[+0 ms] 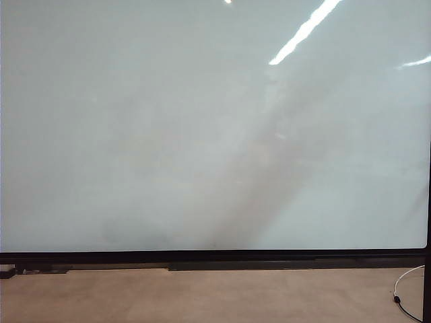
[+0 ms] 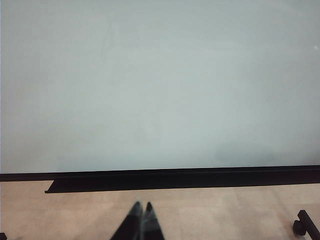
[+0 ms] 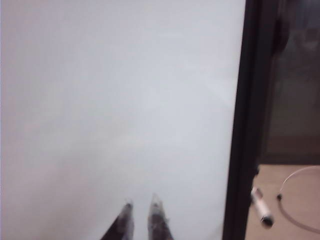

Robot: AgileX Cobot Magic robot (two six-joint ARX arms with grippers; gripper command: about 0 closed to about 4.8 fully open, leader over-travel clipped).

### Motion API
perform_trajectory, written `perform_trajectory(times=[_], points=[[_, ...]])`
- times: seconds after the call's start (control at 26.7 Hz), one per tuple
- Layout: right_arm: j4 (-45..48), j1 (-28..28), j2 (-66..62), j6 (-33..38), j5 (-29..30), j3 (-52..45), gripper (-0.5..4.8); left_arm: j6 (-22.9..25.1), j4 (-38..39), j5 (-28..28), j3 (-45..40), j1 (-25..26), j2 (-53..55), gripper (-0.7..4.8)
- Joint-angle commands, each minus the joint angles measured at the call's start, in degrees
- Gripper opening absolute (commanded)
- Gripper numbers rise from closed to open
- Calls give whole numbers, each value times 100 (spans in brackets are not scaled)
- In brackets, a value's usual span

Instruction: Pick up the pen on the shelf to the right of the whiteboard and draw a rectangle.

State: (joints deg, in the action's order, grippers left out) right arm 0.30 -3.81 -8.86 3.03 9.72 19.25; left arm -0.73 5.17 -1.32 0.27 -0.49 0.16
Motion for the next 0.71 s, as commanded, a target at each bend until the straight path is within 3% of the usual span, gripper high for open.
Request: perform_trajectory(times=[0.04,0.11,0.19,0.3,0.45,0.71], points=[[387,-317,-476,-136,623,160,122,7,-52,0,11,0,2,-4],[699,-619,-787,-133,994,168,141,7,-52,0,11,0,2,-4],[866,-999,-1084,-133,1211,168,198,7,-52,2,11,0,2,-4],[1279,-2024,-1849,-129,2208,168,277,7,-50,2,11,0,2,-4],[2243,-2824,-2684,-98,3139,162,355,7,-50,2,11,0,2,-4],[4035,-2889,-4227,39,3091,160,380,7,-52,2,11,0,2,-4]])
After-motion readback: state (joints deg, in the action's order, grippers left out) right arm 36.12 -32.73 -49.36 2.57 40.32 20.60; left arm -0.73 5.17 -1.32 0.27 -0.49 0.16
